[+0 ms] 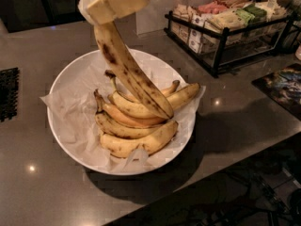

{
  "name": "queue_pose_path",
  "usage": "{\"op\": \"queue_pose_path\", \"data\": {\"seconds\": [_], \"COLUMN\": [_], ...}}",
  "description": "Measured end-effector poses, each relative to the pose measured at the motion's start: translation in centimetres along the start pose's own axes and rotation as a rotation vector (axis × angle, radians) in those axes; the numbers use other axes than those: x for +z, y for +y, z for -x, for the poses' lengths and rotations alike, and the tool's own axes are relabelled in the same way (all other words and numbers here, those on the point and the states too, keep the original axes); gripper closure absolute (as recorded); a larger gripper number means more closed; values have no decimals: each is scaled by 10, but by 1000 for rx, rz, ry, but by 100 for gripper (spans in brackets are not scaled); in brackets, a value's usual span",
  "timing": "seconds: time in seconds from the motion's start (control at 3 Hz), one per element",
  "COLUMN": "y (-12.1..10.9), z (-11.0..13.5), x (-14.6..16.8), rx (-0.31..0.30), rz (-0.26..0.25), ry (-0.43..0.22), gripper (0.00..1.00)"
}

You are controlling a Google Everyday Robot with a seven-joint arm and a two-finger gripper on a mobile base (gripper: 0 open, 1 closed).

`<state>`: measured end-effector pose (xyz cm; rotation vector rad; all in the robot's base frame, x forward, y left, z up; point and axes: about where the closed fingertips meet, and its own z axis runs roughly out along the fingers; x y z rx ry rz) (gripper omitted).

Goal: Pick banana from white bowl

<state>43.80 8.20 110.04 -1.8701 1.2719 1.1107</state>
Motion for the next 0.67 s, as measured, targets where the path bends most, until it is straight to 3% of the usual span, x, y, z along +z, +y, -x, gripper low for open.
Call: {"op": "queue_pose_path", "data": {"seconds": [0.33, 0.67], "y": [16, 16], "z": [21, 21], "x": [-9, -9], "rx": [-59, -59], "rz": [-3, -3], "ry": [-49, -49], "gripper": [100, 100]}}
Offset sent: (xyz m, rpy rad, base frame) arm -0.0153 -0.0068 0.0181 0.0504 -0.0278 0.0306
